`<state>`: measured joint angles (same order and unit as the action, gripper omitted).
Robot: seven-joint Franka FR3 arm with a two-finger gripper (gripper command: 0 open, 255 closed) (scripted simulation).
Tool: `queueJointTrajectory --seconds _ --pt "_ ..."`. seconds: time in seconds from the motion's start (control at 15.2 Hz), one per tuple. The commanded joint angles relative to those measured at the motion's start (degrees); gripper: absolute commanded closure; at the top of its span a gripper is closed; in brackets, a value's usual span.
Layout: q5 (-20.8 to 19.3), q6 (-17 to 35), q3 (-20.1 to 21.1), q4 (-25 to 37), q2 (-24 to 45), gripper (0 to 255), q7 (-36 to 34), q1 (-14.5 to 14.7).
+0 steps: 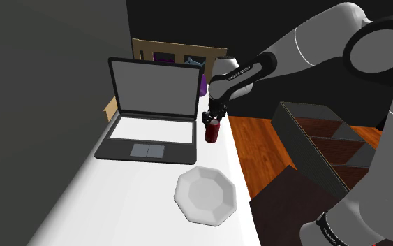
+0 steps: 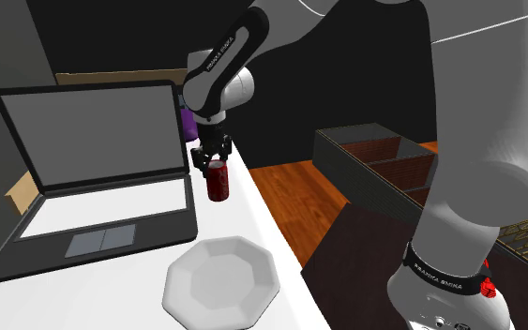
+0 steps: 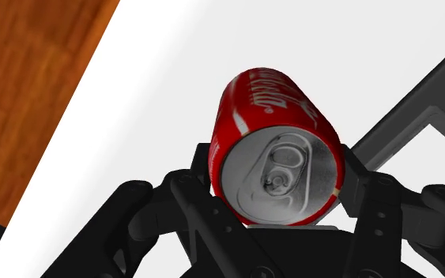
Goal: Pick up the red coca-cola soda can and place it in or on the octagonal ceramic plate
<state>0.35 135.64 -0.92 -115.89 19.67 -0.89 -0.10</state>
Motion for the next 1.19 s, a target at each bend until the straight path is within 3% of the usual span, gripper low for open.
queueJointTrajectory --seconds 0.0,0.33,1.12 --pt "0.0 0.0 0.0 0.0 0.0 255 0.0 0.0" --pt "0.0 0.0 0.0 0.0 0.1 255 0.0 0.0" --pt "-0.1 -7.9 -0.1 2.4 -5.4 255 -0.1 0.0"
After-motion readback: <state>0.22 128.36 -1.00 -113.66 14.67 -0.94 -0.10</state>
